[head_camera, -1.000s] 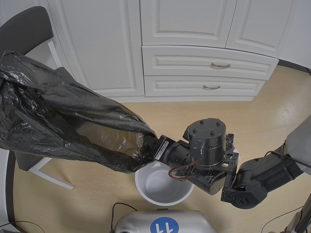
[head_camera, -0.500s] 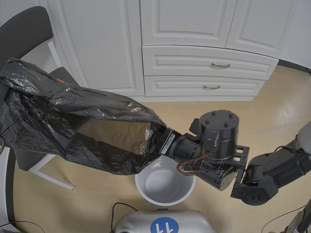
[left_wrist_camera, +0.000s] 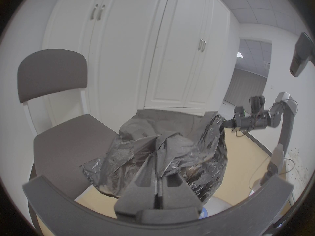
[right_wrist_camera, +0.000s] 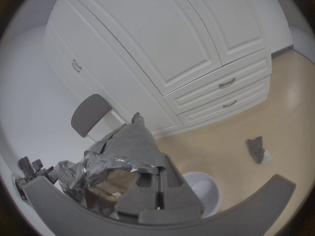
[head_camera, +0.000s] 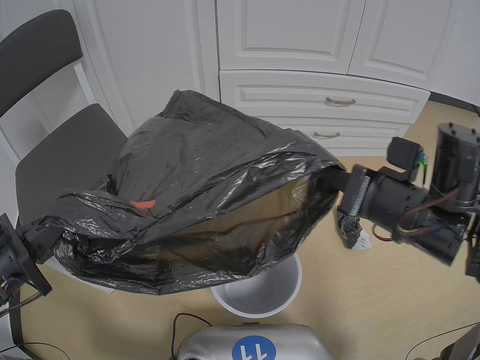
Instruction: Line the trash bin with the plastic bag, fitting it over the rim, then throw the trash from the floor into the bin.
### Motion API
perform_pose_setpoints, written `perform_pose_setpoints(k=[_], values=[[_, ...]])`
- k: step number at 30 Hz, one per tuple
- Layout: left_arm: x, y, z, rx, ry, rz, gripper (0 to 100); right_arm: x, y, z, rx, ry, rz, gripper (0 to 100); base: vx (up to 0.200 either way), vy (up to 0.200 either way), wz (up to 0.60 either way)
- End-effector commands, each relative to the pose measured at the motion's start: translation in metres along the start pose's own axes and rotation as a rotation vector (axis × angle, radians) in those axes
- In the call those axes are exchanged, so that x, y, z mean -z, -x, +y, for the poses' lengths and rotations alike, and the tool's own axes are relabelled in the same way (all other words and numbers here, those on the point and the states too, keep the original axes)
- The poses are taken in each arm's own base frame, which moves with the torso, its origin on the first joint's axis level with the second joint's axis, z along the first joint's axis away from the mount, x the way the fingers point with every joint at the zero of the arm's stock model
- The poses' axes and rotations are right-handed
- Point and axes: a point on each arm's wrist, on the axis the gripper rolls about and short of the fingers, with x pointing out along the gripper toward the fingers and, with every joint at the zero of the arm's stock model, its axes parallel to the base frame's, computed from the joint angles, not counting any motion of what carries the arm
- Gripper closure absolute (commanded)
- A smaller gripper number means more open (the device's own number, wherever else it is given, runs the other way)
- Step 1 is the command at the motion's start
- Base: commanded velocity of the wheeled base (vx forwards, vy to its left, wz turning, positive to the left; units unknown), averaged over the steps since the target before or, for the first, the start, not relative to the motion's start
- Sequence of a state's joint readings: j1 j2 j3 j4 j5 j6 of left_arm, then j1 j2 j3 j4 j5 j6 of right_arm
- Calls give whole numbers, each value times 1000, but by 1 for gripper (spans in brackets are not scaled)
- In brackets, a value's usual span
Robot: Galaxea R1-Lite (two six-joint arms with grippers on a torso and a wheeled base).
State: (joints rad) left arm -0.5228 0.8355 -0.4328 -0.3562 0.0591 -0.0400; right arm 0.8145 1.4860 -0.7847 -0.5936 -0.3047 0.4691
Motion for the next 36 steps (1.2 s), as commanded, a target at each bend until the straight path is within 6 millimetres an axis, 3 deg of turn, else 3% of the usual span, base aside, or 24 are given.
perform_pose_setpoints(k=[1,7,13,24,31,36], values=[[4,-7,-4,138,-18,84,100,-35,112,-21,-12,184,-16,100,0,0,0],[8,-37,-6,136,-5,172,100,-28,135,-36,22,286,19,100,0,0,0],[12,-40,-6,131,42,180,100,-18,139,-43,52,366,130,100,0,0,0],[15,-50,-12,162,62,193,100,2,131,-44,23,451,271,100,0,0,0],[16,-76,-28,241,118,130,100,8,123,-36,-46,443,305,100,0,0,0],[23,-98,-47,315,183,71,100,15,114,-20,-180,338,233,100,0,0,0]])
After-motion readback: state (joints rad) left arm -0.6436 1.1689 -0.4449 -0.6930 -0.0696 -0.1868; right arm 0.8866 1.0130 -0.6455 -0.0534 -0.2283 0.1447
